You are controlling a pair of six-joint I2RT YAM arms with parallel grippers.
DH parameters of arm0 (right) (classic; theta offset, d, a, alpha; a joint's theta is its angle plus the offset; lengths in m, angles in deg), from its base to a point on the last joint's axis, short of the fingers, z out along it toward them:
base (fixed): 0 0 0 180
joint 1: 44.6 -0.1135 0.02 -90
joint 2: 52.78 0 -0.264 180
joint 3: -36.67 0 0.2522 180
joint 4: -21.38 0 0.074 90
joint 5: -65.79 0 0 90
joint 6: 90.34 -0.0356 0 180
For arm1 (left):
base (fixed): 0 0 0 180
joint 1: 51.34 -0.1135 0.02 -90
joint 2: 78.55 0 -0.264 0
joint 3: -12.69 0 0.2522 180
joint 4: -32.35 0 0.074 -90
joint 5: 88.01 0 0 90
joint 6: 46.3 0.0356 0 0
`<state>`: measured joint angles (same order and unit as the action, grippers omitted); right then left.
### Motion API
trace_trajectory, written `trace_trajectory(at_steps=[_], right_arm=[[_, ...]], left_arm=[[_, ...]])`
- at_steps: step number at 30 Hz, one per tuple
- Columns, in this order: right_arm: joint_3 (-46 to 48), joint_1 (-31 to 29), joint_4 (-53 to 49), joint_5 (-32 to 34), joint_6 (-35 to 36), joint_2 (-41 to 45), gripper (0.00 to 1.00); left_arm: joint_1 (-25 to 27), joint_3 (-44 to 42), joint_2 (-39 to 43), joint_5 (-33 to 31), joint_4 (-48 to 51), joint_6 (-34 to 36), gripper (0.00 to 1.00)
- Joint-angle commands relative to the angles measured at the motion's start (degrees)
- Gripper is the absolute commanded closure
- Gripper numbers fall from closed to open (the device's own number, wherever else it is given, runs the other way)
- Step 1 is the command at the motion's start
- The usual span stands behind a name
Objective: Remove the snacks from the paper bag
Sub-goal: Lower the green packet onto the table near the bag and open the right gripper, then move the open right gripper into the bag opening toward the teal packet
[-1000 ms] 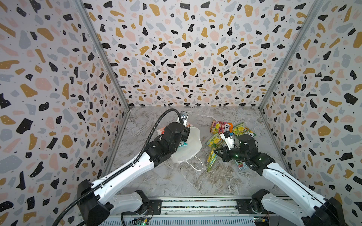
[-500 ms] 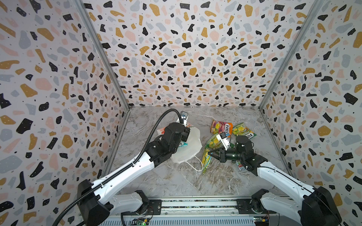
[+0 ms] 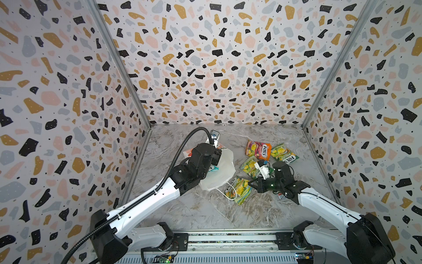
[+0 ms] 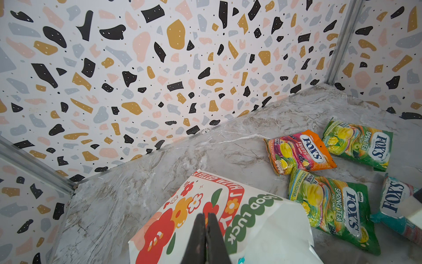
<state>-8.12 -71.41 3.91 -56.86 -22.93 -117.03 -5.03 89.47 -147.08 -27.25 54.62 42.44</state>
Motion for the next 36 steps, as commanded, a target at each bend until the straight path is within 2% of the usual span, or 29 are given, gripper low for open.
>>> trace_trajectory(at_steps=[1,4,6,12,16,20,24,30,36], right_arm=[[0.23,-0.07,-2.81,3.89,1.25,0.41,1.0],[0.79,-0.06,-3.33,6.67,1.2,0.38,1.0],[0.9,-0.05,-3.88,8.37,1.06,0.24,0.93],[1.0,-0.05,-4.86,11.12,0.83,-0.35,0.79],[0.28,-0.26,-6.63,13.96,0.83,-0.38,0.61],[-0.34,-1.37,-8.11,19.6,0.34,1.59,0.52],[-0.79,-3.09,-8.69,25.72,-0.44,5.19,0.5],[-1.68,-7.04,-3.92,20.4,0.34,10.17,0.5],[-5.43,-15.38,0.44,17.17,0.15,8.92,0.5]], left_arm=[[0.1,-0.6,0.68,-0.47,-3.1,-0.41,1.0],[0.06,-0.56,0.68,-0.43,-3.07,-0.52,1.0],[0.1,-0.54,0.68,-0.31,-3.06,-0.41,1.0],[0.1,-0.69,0.77,0.09,-3.24,-0.41,1.0],[0.05,-0.65,0.85,0.45,-3.33,-0.33,1.0],[0.08,-0.78,0.78,0.86,-3.51,-0.33,1.0],[0.1,-0.77,0.77,1.46,-3.51,-0.24,1.0],[0.09,-0.85,0.94,3.19,-3.78,-0.2,1.0],[0.1,-0.88,1.03,4.83,-3.96,-0.24,1.0]])
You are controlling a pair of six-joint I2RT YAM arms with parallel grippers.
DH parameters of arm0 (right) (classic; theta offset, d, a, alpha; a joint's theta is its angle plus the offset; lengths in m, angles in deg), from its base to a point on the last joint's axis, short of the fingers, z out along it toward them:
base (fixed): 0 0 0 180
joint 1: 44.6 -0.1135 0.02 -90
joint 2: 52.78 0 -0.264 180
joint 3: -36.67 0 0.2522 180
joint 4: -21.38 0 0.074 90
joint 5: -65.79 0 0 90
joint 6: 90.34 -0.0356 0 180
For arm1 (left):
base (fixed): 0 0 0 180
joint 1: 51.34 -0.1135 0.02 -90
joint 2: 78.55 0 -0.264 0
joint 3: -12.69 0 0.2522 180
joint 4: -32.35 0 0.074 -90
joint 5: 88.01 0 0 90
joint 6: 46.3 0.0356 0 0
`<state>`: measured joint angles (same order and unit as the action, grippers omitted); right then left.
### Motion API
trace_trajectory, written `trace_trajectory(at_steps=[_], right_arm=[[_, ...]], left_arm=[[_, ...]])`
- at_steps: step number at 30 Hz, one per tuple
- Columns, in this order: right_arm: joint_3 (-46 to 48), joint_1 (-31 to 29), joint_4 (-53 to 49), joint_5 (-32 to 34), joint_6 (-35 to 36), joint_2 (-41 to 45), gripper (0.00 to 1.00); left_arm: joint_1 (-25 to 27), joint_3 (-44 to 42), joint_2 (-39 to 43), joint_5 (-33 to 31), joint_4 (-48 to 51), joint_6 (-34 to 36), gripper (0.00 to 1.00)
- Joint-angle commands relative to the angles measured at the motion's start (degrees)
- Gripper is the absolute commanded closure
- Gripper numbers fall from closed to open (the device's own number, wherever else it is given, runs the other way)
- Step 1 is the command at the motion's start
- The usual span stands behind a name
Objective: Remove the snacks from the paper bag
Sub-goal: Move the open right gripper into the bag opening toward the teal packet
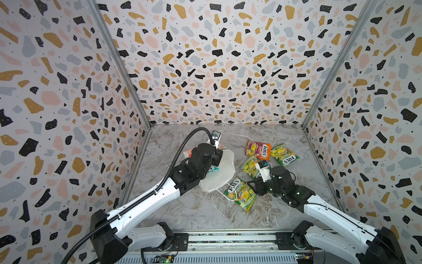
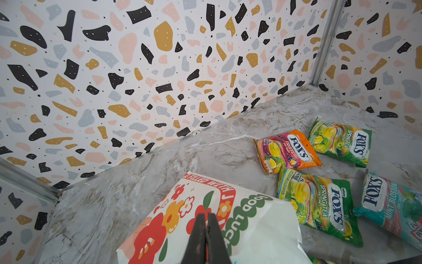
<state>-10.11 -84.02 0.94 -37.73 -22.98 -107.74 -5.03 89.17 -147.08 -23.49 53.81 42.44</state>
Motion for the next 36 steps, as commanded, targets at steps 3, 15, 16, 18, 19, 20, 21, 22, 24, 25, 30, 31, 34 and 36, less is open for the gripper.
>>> trace_trajectory(at_steps=[3,15,16,18,19,20,21,22,24,25,30,31,34,36], right_arm=[[-5.76,-7.45,5.99,-1.83,0.14,-2.73,0.5],[-17.38,-17.89,8.52,3.42,-0.56,-20.99,0.53],[-18.32,-18.18,8.55,4.08,-0.94,-22.52,0.53],[-20.08,-18.47,8.59,4.44,-1.15,-25.42,0.53],[-21.11,-18.45,8.55,5.0,-1.6,-26.96,0.53],[-22.03,-18.43,8.24,5.6,-1.87,-28.28,0.53],[-23.19,-18.49,7.97,6.09,-2.03,-29.95,0.53],[-24.67,-18.44,7.29,6.69,-2.14,-31.61,0.53],[-27.02,-18.33,6.21,7.49,-2.27,-34.49,0.53],[-28.16,-18.27,5.68,7.91,-2.34,-35.89,0.53],[-31.61,-16.2,3.52,7.83,-3.9,-41.38,0.53],[-31.91,-15.5,3.03,7.74,-4.08,-42.12,0.53],[-32.54,-13.19,2.32,7.14,-4.04,-44.1,0.53],[-33.35,-11.86,1.65,6.92,-3.59,-45.38,0.52]], left_arm=[[0.1,-0.51,1.03,1.43,-3.2,-0.24,1.0],[0.06,-0.6,1.45,0.89,-3.31,-0.31,1.0],[0.06,-0.65,1.47,0.87,-3.26,-0.32,1.0],[0.1,-0.63,1.47,0.87,-3.33,-0.33,1.0],[0.1,-0.51,1.47,0.88,-3.21,-0.33,1.0],[0.1,-0.54,1.47,0.9,-3.22,-0.37,1.0],[0.1,-0.52,1.47,0.87,-3.18,-0.32,1.0],[0.1,-0.54,1.53,0.93,-3.22,-0.35,1.0],[0.1,-0.58,1.56,0.87,-3.31,-0.43,1.0],[0.1,-0.65,1.63,0.84,-3.31,-0.41,1.0],[0.1,-0.68,1.82,0.64,-3.42,-0.5,1.0],[0.1,-0.7,1.82,0.52,-3.42,-0.58,1.0],[0.1,-0.7,1.9,0.12,-3.48,-0.6,1.0],[0.1,-0.7,2.0,-0.01,-3.54,-0.63,1.0]])
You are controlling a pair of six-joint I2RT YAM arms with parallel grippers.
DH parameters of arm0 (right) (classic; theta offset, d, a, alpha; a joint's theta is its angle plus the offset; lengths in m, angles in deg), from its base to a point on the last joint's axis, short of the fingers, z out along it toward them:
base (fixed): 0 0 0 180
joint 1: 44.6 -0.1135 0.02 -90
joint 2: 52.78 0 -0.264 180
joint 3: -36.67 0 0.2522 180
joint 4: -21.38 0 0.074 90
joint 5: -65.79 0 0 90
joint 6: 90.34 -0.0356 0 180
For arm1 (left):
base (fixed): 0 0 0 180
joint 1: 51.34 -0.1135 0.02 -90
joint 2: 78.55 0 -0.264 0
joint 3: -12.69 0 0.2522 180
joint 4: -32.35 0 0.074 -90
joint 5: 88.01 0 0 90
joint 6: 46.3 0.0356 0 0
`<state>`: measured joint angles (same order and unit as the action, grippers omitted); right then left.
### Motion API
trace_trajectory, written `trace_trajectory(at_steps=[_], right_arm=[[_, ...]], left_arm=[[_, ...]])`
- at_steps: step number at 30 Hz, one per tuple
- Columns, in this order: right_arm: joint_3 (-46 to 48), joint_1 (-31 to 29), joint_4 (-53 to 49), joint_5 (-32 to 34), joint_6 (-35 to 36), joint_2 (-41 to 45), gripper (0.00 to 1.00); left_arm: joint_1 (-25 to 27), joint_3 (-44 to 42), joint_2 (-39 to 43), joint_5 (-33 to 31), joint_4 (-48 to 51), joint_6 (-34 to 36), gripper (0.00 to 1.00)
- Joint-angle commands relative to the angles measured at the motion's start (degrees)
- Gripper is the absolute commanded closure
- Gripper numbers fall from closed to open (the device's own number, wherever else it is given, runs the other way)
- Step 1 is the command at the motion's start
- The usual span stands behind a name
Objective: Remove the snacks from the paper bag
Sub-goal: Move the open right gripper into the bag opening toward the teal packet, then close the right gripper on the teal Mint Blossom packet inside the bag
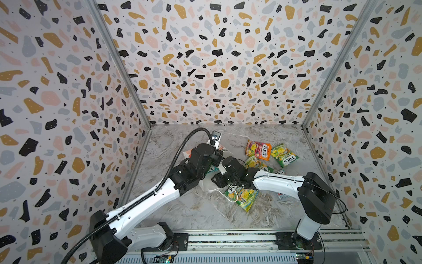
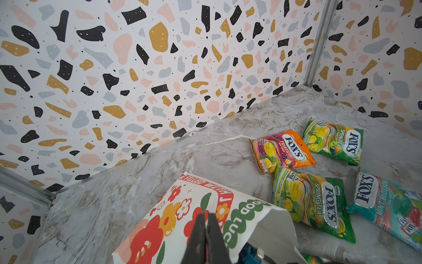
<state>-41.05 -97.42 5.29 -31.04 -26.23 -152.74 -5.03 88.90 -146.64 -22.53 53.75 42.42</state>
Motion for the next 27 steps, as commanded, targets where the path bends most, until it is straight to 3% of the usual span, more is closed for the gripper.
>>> trace_trajectory(at_steps=[1,8,12,19,23,27], right_arm=[[-3.06,2.11,-3.17,0.29,0.08,-0.95,0.51],[-8.23,5.51,-7.19,1.75,1.81,-5.23,0.48],[-9.51,6.54,-6.83,-2.82,1.16,-5.73,0.47],[-9.92,6.59,-1.65,-10.32,-7.94,-6.74,0.47],[-10.29,6.5,1.0,-10.36,-14.17,-8.12,0.47],[-13.75,6.58,-2.73,-8.75,-19.34,-10.8,0.45]], left_arm=[[0.06,-0.44,1.5,-1.16,-3.51,-0.65,1.0],[0.1,-0.32,0.96,-0.73,-3.55,-0.74,1.0],[0.1,-0.16,0.05,0.99,-3.88,-1.46,1.0],[0.09,0.81,-2.22,0.47,-4.5,-5.47,1.0],[0.1,-0.11,-1.96,-0.09,-5.99,-6.67,1.0],[0.1,-0.35,-1.87,-0.87,-6.49,-6.98,1.0]])
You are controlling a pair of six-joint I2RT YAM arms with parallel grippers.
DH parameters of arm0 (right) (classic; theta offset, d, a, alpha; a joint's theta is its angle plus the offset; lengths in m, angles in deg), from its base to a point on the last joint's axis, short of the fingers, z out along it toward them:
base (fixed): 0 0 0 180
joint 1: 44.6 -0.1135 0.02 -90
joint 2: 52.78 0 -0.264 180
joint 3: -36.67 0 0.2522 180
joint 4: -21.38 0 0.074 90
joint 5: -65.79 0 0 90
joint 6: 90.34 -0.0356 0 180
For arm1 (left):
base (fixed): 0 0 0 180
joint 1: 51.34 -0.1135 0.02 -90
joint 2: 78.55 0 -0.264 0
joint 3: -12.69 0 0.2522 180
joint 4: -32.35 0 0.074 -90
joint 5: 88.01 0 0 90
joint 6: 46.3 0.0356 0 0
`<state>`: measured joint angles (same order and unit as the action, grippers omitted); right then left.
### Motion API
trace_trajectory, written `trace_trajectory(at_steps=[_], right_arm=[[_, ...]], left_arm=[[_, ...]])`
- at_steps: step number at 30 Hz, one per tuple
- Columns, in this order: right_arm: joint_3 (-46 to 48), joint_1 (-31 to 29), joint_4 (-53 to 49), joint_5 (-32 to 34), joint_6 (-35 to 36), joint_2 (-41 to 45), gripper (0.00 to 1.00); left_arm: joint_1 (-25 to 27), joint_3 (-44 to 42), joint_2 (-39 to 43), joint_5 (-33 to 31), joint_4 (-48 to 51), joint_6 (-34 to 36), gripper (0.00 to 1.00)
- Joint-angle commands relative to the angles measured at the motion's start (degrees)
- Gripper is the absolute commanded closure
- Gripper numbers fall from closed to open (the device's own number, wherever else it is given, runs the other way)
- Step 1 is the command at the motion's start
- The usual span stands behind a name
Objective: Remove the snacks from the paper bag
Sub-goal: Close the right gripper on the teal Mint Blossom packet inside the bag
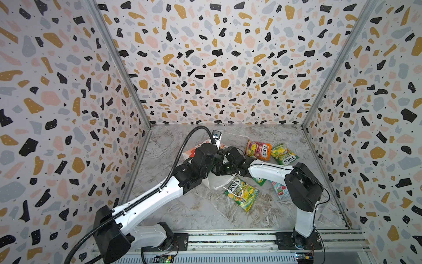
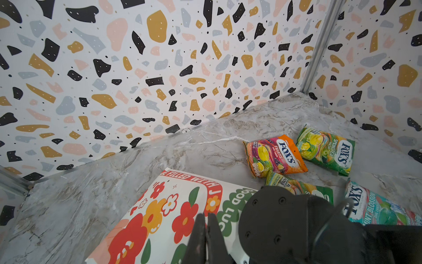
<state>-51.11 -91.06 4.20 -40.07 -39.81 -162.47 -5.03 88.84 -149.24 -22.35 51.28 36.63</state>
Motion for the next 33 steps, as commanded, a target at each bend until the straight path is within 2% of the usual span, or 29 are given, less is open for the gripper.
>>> trace_trajectory(at_steps=[1,9,22,25,30,31,33], right_arm=[[-4.73,0.18,-2.55,0.3,-6.47,-1.89,0.44],[-9.23,0.23,-4.08,1.0,-11.1,-7.03,0.43],[-11.94,0.14,2.75,0.47,-19.89,-12.19,0.49],[-12.03,0.14,2.69,1.09,-20.07,-12.19,0.64],[-9.38,-0.21,2.84,2.32,-17.38,-8.68,0.95],[-8.99,-0.28,2.56,2.32,-16.58,-7.88,0.99],[-8.28,-0.24,1.38,2.32,-14.69,-6.3,1.0]], left_arm=[[0.1,-0.33,0.74,-1.06,-4.12,-1.2,1.0],[0.07,-0.44,0.56,-1.06,-4.2,-1.3,1.0],[0.1,-0.53,0.89,0.0,-4.47,-1.7,1.0],[0.08,-0.76,1.01,-1.98,-4.49,-1.8,1.0],[0.1,-0.28,0.41,-8.79,-3.38,-1.89,1.0],[0.09,-0.3,0.38,-9.88,-3.22,-1.99,1.0],[0.1,-0.26,0.38,-12.05,-3.06,-2.06,1.0]])
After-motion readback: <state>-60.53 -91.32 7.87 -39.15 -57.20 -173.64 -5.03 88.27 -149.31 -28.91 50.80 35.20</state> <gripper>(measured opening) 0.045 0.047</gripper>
